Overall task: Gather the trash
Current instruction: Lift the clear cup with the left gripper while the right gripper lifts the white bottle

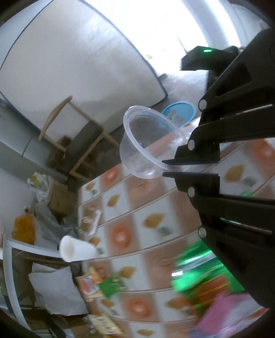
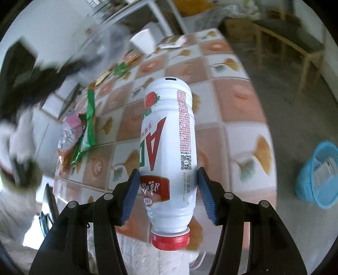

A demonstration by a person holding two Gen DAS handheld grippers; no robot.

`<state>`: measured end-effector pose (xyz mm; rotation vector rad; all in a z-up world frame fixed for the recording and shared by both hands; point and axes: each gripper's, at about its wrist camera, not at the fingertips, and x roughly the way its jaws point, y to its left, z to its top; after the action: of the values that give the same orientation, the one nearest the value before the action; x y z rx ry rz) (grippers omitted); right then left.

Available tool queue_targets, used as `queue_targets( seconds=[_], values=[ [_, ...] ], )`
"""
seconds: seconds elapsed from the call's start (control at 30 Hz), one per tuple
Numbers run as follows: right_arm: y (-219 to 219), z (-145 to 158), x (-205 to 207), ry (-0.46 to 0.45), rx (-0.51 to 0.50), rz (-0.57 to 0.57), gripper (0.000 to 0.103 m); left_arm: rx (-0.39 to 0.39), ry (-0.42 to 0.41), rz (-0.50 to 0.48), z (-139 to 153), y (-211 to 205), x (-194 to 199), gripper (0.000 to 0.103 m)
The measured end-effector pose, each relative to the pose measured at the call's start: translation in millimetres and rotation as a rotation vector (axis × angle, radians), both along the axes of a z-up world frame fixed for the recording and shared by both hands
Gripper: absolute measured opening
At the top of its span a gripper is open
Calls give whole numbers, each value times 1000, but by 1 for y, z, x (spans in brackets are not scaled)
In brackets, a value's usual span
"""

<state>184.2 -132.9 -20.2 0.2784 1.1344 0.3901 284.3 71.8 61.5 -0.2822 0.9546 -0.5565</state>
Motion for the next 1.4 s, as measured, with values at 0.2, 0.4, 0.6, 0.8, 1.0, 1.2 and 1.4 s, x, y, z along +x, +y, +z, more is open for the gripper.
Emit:
queue_targets(
  seconds=[0.2,0.4,0.6,0.8,1.0,1.2,1.4],
  values=[
    [-22,-5,-41,2,52,-123,54,-116,67,83,-42,16,-81,4],
    [-32,-4,-51,11,56,-172,56,7,88,197,-86,21,-128,4],
    [-30,-2,-42,9,28,-179,63,49,109,202,-105,13,-142,4],
    [-31,-7,-31,16,6,-203,66,68,85,190,-104,2,-142,4],
    [-29,-11,-26,19,24,-233,66,77,63,187,-101,-6,-145,4],
    [-26,-17,-22,23,32,-263,66,89,42,191,-97,-11,-143,4],
    [-24,-21,-23,18,66,-289,60,109,17,207,-92,-10,-145,4]
  ],
)
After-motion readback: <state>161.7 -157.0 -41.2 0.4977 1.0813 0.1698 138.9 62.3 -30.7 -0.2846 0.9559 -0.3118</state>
